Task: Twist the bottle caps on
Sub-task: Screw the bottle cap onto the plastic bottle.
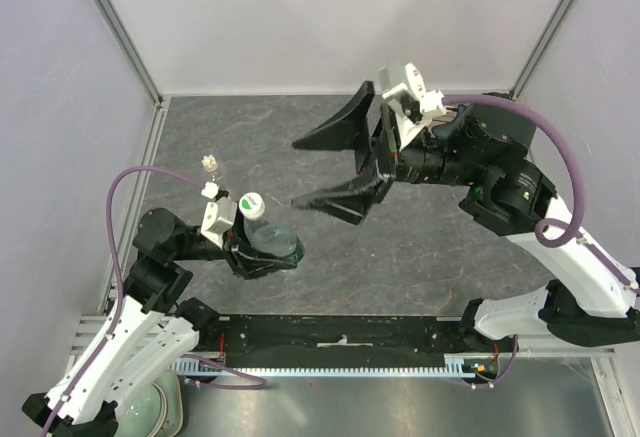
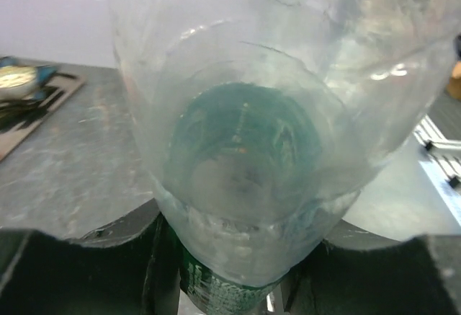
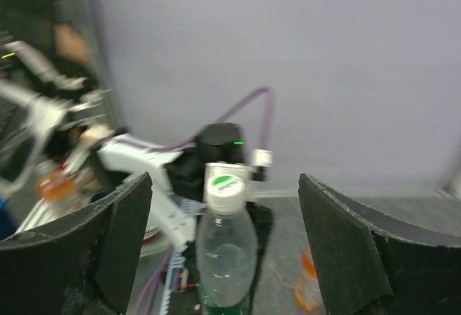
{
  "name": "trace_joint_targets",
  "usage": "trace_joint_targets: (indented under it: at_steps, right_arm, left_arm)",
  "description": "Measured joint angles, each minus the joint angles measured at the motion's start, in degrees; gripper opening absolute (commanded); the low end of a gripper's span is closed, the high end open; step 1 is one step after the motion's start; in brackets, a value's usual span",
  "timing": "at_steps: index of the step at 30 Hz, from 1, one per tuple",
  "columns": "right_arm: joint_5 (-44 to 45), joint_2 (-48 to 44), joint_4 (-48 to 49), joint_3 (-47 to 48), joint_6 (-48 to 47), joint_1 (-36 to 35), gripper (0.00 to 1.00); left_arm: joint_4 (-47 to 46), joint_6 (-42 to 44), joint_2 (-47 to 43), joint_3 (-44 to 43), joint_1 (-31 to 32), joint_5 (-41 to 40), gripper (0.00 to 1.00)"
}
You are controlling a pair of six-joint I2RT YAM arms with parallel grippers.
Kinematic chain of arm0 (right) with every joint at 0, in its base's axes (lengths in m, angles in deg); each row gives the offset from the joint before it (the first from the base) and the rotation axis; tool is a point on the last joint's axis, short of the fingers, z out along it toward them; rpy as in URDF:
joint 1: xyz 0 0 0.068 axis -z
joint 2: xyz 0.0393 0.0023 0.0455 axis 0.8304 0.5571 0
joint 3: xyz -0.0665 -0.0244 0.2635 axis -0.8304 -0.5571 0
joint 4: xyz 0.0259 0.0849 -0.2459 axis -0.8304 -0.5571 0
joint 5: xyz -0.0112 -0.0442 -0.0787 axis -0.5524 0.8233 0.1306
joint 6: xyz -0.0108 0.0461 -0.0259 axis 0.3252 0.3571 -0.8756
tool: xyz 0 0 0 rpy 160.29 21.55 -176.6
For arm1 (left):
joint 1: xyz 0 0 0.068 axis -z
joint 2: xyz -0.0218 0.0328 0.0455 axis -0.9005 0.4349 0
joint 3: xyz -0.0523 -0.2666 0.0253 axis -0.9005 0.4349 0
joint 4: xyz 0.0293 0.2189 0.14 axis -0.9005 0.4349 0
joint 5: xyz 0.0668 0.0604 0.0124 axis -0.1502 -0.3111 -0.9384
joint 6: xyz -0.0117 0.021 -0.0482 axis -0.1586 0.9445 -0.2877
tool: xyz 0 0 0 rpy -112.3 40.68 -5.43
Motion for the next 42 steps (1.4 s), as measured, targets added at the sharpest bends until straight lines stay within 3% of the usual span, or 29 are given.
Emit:
trace_joint_targets:
  at_steps: [1,9,15,22,26,34,42]
  right_arm:
    - [-9.0,0.6,1.2,0.3,0.0,0.1,0.87]
    - [-33.0,12.1,16.5,0.3,11.2,1.7,0.79]
    - [-41.0,18.4,35.2,-0.9,27.5,2.1,0.68]
    - [-45.8,19.7,51.5,-1.9,40.3,2.1,0.67]
    - [-46.8,19.8,49.6,-1.8,38.9,2.1,0.67]
    - [-46.7,21.6,36.1,1.0,30.0,2.1,0.66]
    - [-46.8,22.1,33.1,1.4,28.3,2.1,0.51]
  left_arm:
    - [-1.1,-0.7,0.1,0.2,0.0,3.4,0.02]
    - [-4.5,-3.2,0.5,0.2,0.0,14.5,0.02]
    - [-4.6,-3.7,0.5,0.2,0.0,16.0,0.02]
    - [-4.6,-3.9,0.5,0.2,0.0,16.0,0.02]
    - [-4.6,-4.2,0.5,0.2,0.0,16.0,0.02]
    - [-4.6,-4.2,0.6,0.2,0.0,16.0,0.02]
    - [-4.6,-4.3,0.6,0.2,0.0,15.8,0.02]
